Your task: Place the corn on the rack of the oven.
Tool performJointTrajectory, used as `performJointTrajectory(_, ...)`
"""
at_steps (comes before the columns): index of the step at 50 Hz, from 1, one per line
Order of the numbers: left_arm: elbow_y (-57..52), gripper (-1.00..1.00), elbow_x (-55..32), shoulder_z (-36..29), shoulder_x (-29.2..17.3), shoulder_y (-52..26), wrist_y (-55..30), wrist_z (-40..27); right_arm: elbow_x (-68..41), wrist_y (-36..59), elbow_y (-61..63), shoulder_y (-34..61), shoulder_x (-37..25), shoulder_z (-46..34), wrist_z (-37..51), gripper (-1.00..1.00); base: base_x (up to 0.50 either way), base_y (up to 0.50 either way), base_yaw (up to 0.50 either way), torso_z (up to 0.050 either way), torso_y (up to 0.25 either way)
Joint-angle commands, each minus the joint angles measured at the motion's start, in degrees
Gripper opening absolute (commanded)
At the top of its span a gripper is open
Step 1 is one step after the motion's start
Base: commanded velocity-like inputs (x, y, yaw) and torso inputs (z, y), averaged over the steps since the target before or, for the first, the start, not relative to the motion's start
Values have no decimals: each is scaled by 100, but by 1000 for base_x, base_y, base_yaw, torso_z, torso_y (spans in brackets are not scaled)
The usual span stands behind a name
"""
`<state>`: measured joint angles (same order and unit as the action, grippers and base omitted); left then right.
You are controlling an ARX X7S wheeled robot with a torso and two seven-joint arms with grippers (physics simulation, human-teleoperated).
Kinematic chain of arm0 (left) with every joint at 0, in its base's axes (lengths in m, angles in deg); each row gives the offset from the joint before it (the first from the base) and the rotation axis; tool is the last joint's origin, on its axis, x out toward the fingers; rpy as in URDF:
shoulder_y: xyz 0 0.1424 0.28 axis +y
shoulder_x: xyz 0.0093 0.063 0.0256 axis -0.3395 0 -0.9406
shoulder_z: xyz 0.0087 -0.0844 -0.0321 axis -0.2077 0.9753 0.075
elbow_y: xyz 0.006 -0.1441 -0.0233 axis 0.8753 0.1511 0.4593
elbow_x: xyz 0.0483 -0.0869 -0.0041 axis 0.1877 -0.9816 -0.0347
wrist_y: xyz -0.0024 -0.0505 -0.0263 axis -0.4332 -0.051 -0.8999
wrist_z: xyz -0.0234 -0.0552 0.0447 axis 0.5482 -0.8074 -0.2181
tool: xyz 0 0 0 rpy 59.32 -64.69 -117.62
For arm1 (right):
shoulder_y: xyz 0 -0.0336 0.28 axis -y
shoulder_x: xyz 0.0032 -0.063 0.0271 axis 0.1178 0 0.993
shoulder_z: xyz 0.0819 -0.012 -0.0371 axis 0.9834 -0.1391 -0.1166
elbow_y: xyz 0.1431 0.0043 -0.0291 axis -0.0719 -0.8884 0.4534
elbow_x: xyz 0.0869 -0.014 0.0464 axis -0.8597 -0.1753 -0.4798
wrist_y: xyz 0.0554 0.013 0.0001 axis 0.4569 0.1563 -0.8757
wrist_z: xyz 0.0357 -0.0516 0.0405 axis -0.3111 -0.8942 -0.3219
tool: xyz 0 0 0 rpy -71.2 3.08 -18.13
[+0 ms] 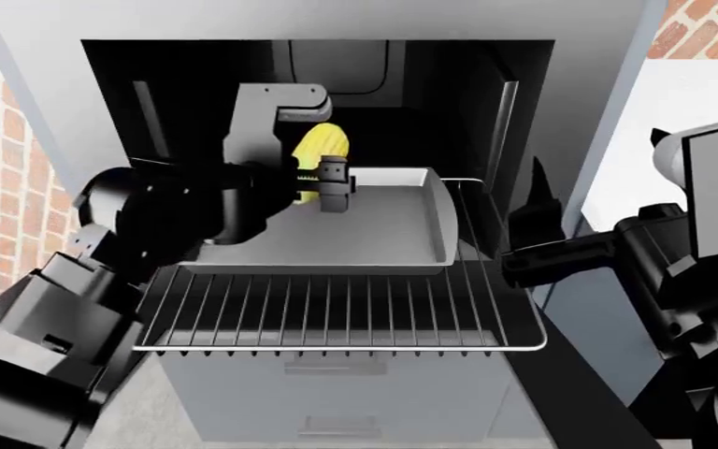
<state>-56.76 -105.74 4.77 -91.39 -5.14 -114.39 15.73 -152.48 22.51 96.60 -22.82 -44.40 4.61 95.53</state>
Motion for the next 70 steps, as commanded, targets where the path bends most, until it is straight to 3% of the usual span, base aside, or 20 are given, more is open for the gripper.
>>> performJointTrajectory(1,439,-100,213,-99,176,-116,166,134,77,-29,4,-71,-26,6,-51,100,0,0,0,0,0)
performJointTrajectory(37,563,-100,245,-207,208,-35,235,242,146,-89,31,-139,-85,-26,-68,100,0,0,0,0,1)
performJointTrajectory(38,530,100,232,-209,196,-34,223,265,140,-88,32,-132,-89,-27,-63,100,0,0,0,0,0)
performJointTrajectory(56,115,100,-15,20,3,-138,160,95,53,-91,80,-32,-106,-55,22,100,0,0,0,0,0)
performJointTrajectory(70,-1809,100,-1105,718,-852,409,-317,-967,-374,-112,217,202,-146,-129,409,100,0,0,0,0,0)
